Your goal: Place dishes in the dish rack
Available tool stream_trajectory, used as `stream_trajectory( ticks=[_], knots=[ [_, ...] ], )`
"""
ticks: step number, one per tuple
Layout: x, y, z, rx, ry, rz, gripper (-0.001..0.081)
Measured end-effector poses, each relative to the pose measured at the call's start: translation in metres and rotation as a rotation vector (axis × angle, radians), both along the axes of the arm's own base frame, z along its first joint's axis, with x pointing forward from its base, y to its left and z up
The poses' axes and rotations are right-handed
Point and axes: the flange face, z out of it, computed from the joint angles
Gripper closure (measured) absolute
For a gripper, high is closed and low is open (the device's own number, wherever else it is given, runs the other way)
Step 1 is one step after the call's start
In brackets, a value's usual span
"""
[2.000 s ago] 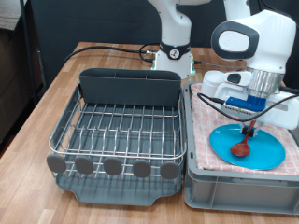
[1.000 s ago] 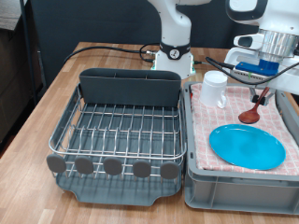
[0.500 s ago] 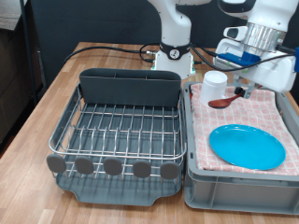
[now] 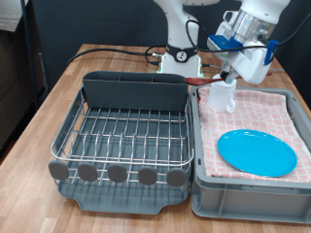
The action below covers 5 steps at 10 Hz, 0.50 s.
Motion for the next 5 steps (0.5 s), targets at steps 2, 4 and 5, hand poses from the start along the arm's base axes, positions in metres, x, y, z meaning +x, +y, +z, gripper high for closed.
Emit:
stream_trajectory(
  ticks=[2, 4, 5],
  knots=[
    [0.0, -0.002, -0.001, -0.01, 0.011, -0.008, 0.0721],
    [-0.008, -0.018, 0.004, -0.039, 0.041, -0.07, 0.0721],
    [-0.014, -0.027, 0.009, -0.036, 0.041, -0.103, 0.0721]
  ],
)
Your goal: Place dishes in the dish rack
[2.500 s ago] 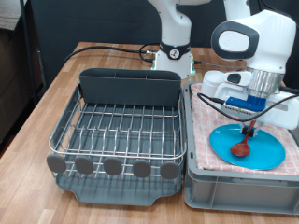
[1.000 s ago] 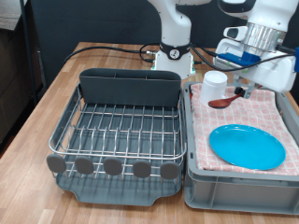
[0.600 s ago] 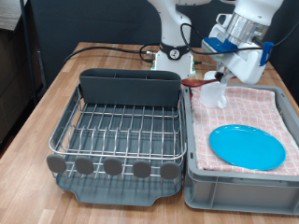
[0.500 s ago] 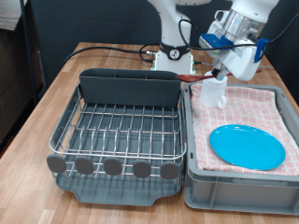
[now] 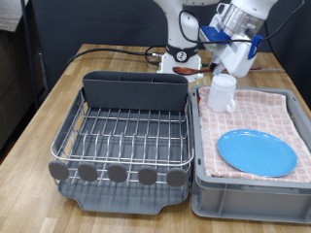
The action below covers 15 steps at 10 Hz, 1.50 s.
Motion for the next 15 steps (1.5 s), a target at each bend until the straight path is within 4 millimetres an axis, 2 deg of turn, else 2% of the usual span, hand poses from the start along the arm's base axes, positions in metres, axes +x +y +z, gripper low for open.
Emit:
stream_trajectory(
  ticks=[4, 8, 11, 15],
  knots=[
    [-0.033, -0.038, 0.013, 0.043, -0.034, -0.107, 0.0721],
    [-0.066, -0.081, 0.012, 0.132, -0.05, -0.201, 0.0722],
    [-0.074, -0.115, 0.005, 0.255, -0.032, -0.221, 0.0722],
    [-0.077, -0.145, -0.004, 0.426, -0.025, -0.198, 0.0722]
  ],
)
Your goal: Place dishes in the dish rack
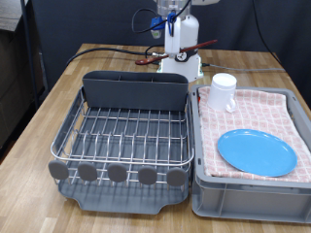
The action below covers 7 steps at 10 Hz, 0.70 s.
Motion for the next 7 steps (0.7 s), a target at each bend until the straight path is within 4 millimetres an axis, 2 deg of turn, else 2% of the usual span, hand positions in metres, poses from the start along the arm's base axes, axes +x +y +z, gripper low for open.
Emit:
stream_trajectory(
  ticks=[7],
  knots=[
    [-0.001, -0.043, -0.035, 0.155, -0.026, 0.017, 0.0722]
  ],
)
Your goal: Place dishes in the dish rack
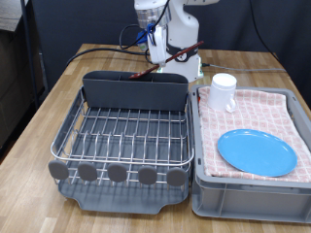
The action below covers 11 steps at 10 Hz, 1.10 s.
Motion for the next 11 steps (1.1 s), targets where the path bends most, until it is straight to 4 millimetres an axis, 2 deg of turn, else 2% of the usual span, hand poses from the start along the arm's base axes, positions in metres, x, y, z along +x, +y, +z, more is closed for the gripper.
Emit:
stream_trajectory(
  ticks=[3, 5, 6, 7, 9, 10, 11],
  knots=[
    [0.004, -0.009, -0.017, -0.026, -0.003, -0.014, 0.0722],
    [0.008, -0.009, -0.021, -0.072, 0.001, -0.009, 0.0722],
    [0.01, -0.007, -0.02, -0.101, 0.004, -0.009, 0.064],
    [0.012, -0.004, -0.017, -0.143, 0.01, -0.013, 0.064],
    [0.018, 0.006, -0.009, -0.288, 0.024, -0.016, 0.0264],
    [0.02, 0.015, -0.003, -0.383, 0.038, -0.016, 0.0264],
    [0.023, 0.026, 0.005, -0.459, 0.041, -0.017, 0.0088]
  ],
)
